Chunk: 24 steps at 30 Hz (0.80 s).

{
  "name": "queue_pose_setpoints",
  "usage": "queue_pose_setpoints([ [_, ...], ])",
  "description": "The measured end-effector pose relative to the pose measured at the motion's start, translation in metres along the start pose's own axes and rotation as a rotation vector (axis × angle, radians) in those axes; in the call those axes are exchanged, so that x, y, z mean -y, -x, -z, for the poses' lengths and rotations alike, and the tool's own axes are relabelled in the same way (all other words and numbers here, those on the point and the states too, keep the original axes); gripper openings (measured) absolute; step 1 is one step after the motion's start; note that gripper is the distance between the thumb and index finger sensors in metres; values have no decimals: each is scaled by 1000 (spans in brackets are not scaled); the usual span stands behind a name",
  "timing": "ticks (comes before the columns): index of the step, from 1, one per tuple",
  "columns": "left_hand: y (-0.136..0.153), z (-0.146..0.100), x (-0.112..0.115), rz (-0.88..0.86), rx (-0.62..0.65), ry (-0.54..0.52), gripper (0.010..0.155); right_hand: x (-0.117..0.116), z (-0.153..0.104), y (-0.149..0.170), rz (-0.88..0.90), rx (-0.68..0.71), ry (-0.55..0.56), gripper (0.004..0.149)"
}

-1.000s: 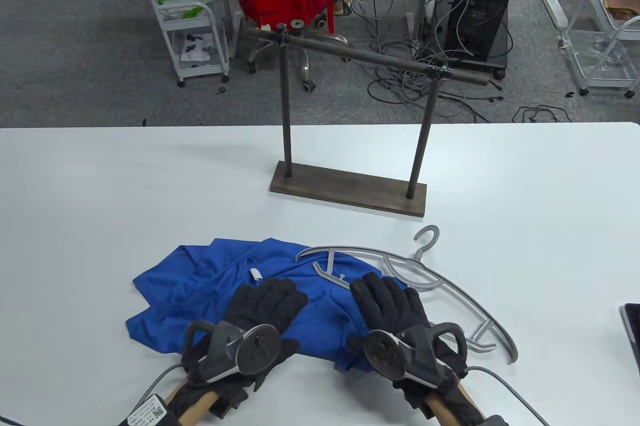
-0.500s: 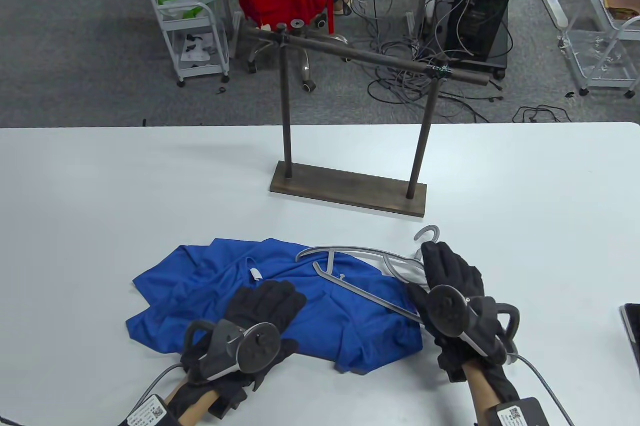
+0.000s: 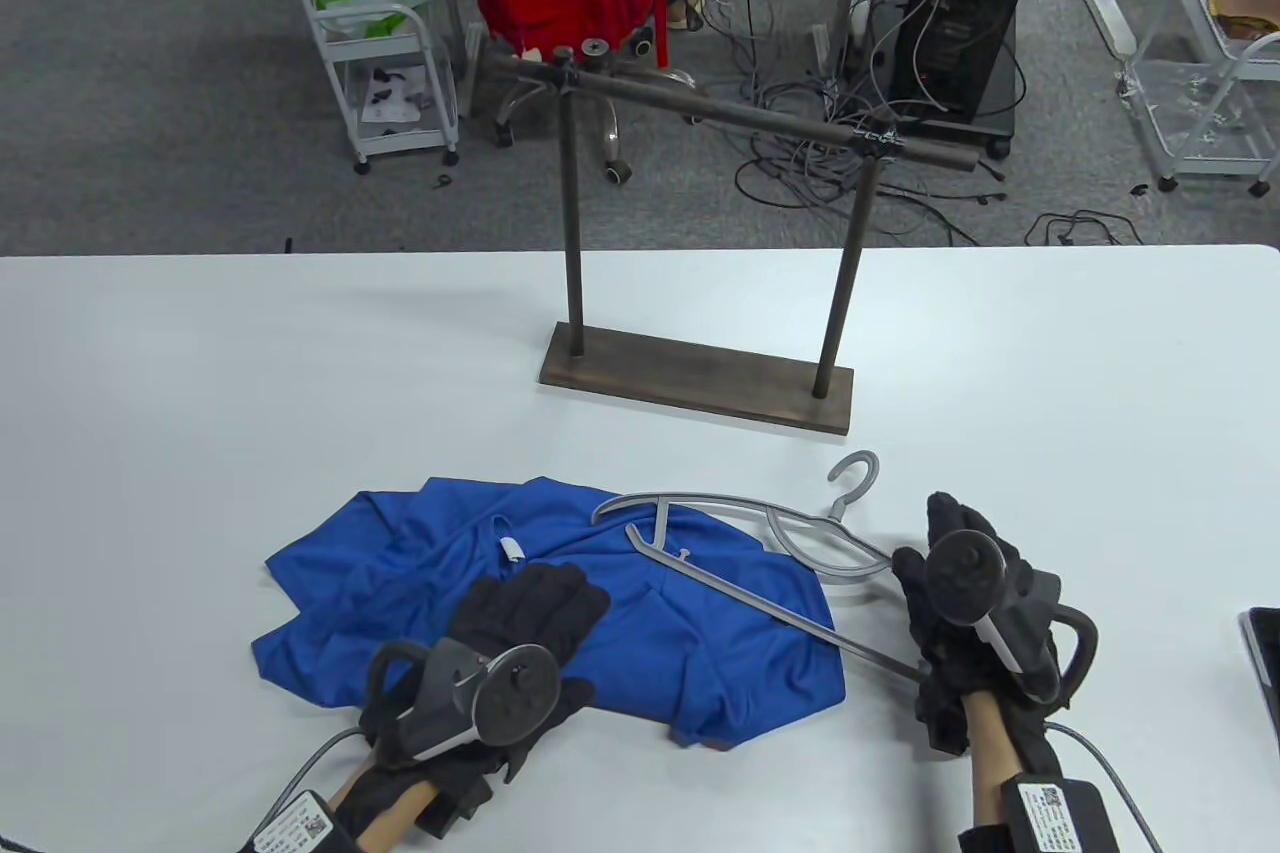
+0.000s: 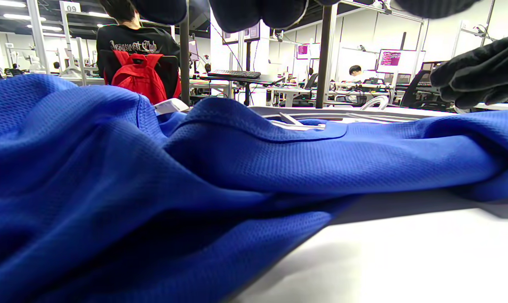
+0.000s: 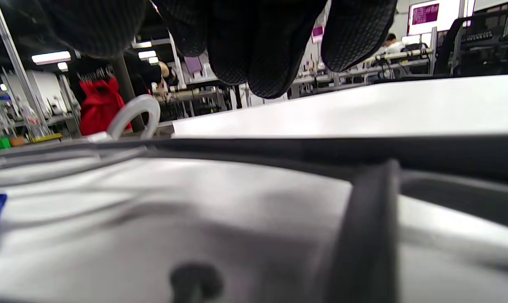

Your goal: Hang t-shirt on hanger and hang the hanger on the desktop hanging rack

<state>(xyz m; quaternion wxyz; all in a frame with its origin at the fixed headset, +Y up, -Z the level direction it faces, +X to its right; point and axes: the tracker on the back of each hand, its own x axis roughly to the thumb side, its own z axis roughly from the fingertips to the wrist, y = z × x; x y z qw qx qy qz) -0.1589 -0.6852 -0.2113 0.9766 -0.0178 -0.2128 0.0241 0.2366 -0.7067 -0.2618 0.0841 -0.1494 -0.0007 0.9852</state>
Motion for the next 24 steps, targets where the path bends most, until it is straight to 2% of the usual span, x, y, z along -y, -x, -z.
queue_pose_setpoints([
  [6,0,0,0,3,-1,3,81,-16,3,-7,-111,2,-138,63],
  [10,0,0,0,4,-1,6,81,-24,3,-15,-214,7,-148,60],
  [16,0,1,0,7,-1,13,80,-30,3,-24,-335,-36,-99,56],
  [19,0,1,0,6,-1,9,81,-28,3,-24,-326,-38,-62,46],
  [24,0,0,0,6,-1,5,81,-17,2,-19,-246,-43,-5,44],
])
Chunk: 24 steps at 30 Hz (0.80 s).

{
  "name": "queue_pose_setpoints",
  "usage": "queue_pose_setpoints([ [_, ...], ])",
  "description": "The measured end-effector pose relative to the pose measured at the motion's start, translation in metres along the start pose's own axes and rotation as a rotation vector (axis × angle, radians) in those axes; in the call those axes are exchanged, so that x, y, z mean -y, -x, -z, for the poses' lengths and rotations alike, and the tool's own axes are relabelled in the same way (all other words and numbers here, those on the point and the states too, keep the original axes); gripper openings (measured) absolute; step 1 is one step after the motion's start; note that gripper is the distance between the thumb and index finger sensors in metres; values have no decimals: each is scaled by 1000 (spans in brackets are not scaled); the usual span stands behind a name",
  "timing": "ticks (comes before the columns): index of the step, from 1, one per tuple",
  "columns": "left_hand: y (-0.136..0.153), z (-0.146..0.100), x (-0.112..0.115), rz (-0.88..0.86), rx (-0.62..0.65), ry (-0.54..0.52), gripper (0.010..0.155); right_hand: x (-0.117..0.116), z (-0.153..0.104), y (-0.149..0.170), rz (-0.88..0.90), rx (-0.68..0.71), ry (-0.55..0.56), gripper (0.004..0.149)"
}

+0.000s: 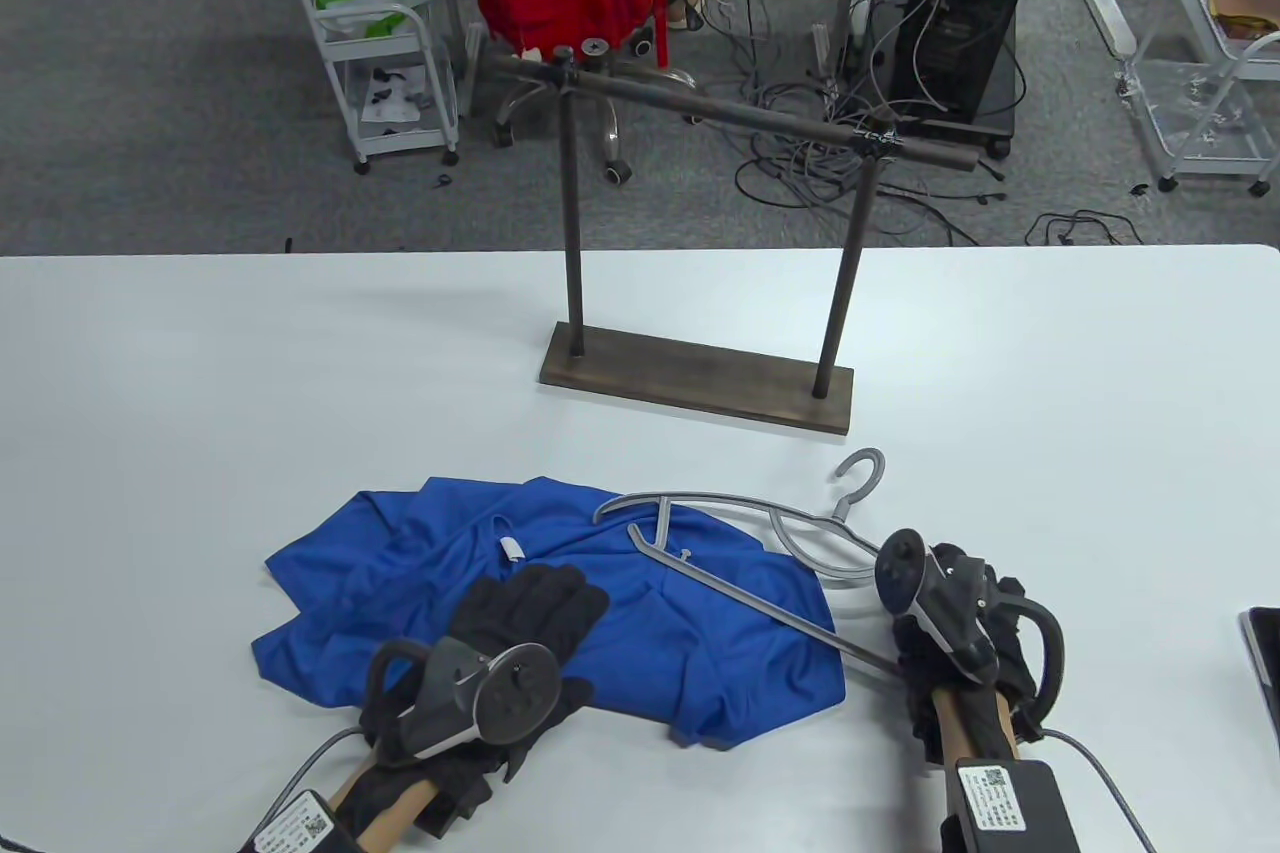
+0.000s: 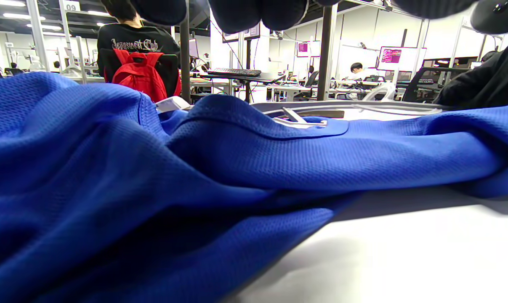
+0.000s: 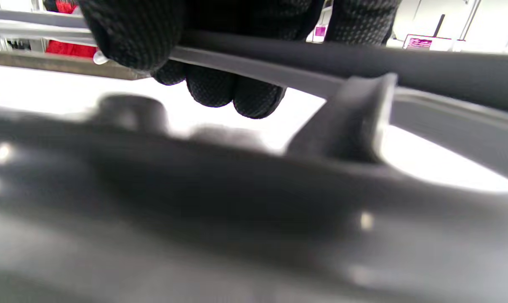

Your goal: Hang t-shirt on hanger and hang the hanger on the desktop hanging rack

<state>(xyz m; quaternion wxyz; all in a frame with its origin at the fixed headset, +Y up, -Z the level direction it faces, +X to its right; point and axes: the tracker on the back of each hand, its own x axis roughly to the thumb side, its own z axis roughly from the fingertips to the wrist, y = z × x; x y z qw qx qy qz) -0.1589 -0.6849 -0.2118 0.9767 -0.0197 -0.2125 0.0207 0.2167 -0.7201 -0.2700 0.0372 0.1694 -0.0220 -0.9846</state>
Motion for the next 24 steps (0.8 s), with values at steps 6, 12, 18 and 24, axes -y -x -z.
queue_pose_setpoints([
  [6,1,0,0,0,-3,-4,81,23,-4,16,160,-2,102,45],
  [12,6,0,-5,-15,-16,-23,81,49,-16,34,421,41,168,45],
  [18,36,-4,-25,-122,-111,-108,80,57,-25,38,541,40,232,45],
  [24,81,-2,-25,-198,-288,-108,80,59,-31,34,524,76,302,45],
])
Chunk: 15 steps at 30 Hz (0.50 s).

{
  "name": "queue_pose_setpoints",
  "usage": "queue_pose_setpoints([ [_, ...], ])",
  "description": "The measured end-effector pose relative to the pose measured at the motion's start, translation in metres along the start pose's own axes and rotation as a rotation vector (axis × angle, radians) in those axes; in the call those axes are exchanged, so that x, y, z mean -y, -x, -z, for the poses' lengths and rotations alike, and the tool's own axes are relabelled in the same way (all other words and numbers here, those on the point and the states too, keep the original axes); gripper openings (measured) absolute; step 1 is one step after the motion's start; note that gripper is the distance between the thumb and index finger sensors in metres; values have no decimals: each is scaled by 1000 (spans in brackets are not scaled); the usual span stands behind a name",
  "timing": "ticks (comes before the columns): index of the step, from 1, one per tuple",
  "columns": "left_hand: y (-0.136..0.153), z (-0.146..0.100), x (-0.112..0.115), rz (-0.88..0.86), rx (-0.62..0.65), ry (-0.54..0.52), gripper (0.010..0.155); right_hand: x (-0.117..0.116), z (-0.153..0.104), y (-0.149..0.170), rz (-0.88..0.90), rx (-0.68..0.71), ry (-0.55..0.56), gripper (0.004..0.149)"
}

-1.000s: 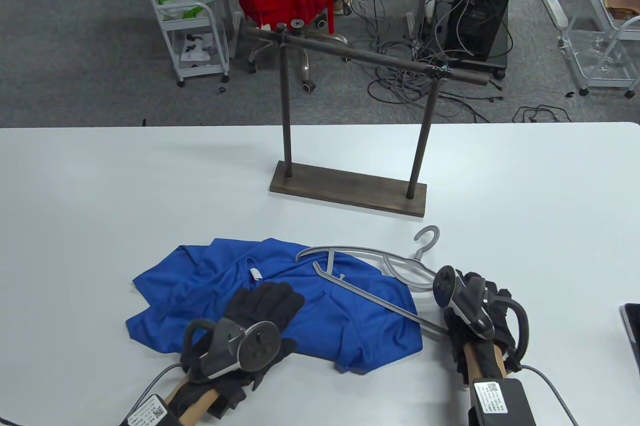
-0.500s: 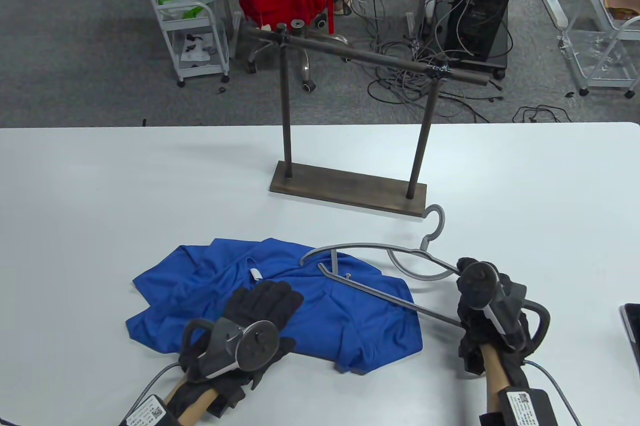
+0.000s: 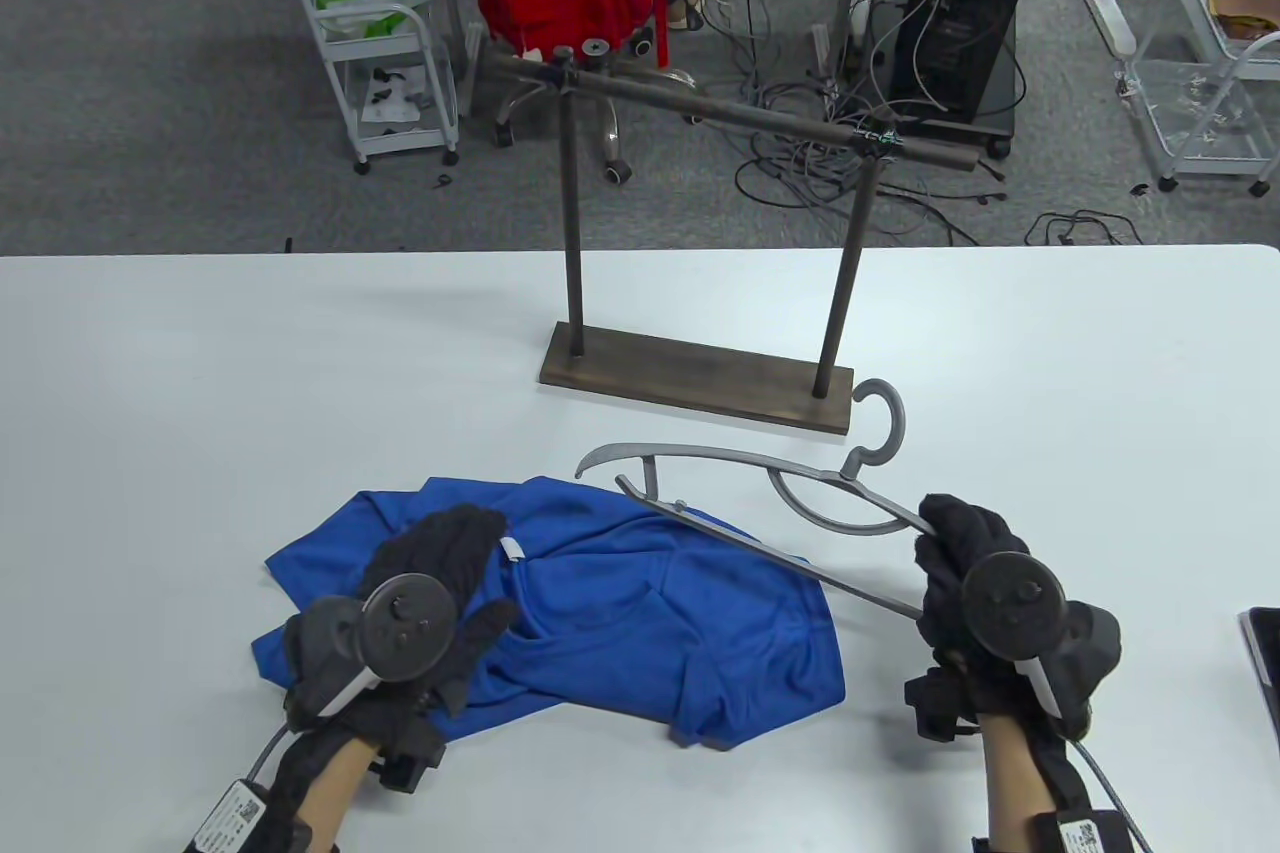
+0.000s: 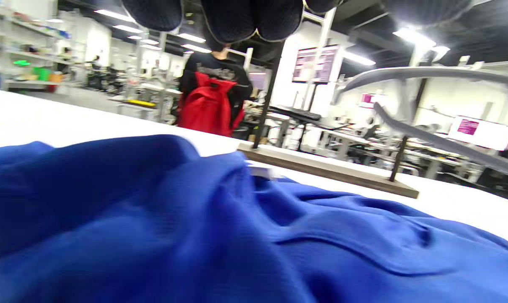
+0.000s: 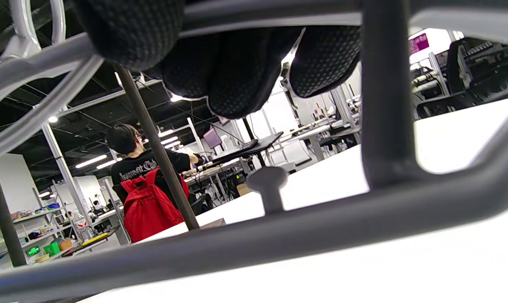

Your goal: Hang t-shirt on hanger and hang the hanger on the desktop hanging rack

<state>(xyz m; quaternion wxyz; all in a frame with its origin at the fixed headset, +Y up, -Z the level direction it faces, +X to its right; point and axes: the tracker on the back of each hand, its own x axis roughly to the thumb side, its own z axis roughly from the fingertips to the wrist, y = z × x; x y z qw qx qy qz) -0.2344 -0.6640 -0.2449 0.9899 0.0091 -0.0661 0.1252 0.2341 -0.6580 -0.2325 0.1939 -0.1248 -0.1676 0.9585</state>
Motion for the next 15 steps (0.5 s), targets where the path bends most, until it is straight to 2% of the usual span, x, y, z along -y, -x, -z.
queue_pose_setpoints([
  [7,23,19,28,118,-146,179,81,-3,-5,-6,1,41,4,46],
  [11,21,27,45,190,-160,270,85,-5,-6,-9,-17,57,0,46],
  [15,16,31,59,314,-159,294,87,-6,-7,-10,-19,66,-7,45],
])
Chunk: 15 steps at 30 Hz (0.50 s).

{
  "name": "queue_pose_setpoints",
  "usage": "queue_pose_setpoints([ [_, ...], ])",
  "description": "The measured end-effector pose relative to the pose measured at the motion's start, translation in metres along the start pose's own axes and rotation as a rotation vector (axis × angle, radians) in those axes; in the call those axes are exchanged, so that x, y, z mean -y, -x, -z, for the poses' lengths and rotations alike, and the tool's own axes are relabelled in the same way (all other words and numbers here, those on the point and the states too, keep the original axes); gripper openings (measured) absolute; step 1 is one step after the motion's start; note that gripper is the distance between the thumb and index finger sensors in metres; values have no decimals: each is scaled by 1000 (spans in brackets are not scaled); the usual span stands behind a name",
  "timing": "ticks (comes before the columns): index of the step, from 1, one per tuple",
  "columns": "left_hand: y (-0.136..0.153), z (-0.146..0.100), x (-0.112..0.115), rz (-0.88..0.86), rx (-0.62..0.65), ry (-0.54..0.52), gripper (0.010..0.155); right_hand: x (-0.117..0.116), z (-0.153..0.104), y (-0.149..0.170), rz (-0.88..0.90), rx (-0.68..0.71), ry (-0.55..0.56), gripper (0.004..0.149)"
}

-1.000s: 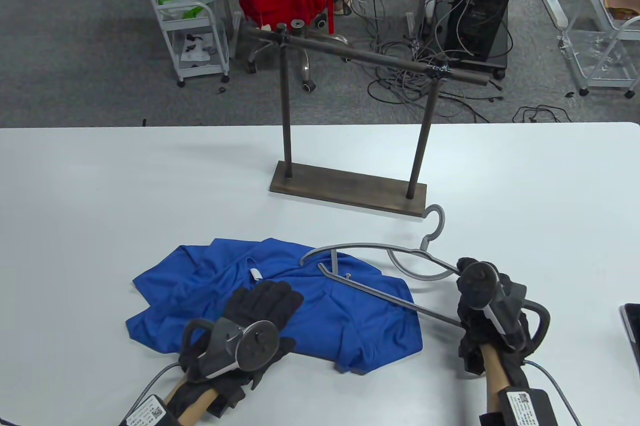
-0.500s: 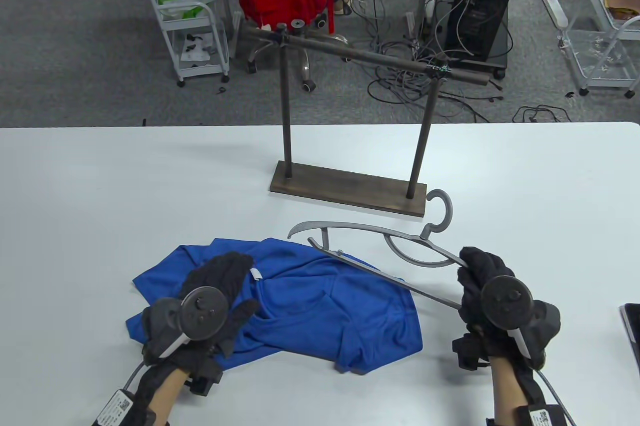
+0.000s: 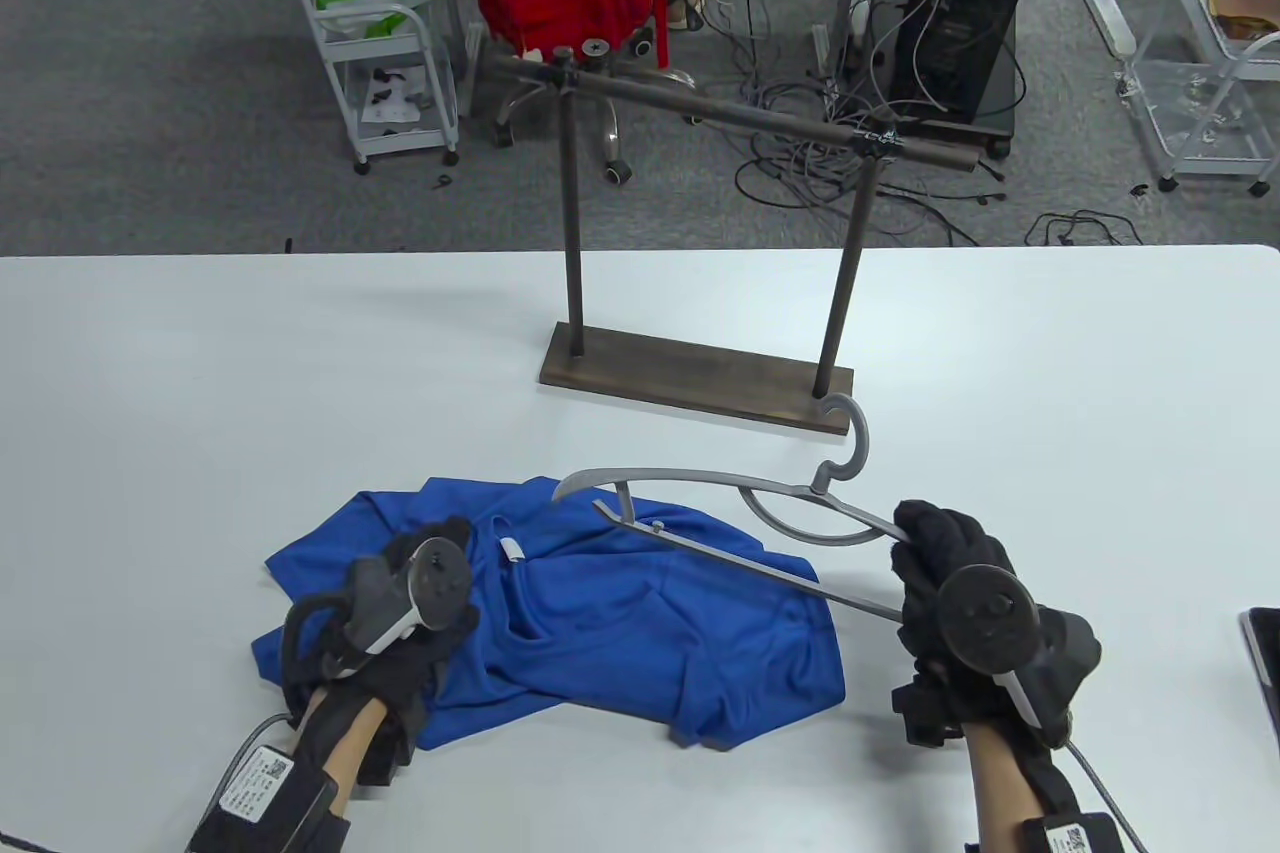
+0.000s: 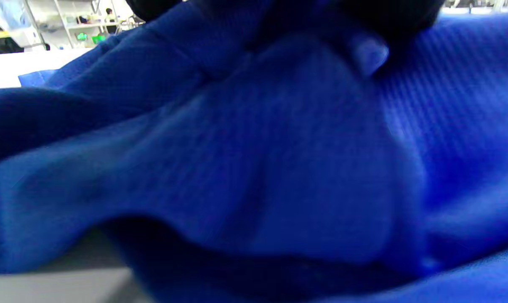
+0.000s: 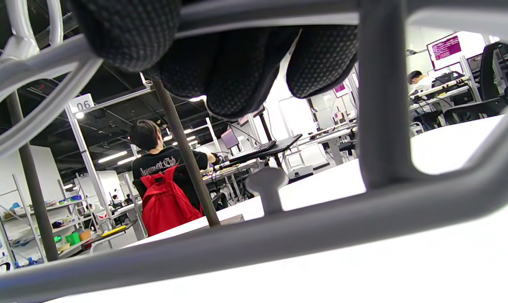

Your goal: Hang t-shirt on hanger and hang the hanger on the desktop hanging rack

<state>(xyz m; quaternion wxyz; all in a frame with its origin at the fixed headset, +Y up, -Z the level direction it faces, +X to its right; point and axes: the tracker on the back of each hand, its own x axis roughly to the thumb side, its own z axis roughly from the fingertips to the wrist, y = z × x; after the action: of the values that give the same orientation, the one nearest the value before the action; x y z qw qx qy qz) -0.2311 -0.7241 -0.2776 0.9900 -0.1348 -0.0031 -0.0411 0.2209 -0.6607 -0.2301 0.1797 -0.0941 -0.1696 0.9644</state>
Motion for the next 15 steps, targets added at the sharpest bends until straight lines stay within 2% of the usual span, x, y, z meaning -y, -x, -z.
queue_pose_setpoints([
  [3,-3,2,3,23,-1,-12,81,-1,-1,-2,-9,10,-5,46],
  [8,6,-5,-12,-47,-10,-192,51,-3,-2,-6,-4,38,-8,46],
  [15,31,-18,-36,-315,32,-271,51,0,-7,-15,16,91,2,45],
])
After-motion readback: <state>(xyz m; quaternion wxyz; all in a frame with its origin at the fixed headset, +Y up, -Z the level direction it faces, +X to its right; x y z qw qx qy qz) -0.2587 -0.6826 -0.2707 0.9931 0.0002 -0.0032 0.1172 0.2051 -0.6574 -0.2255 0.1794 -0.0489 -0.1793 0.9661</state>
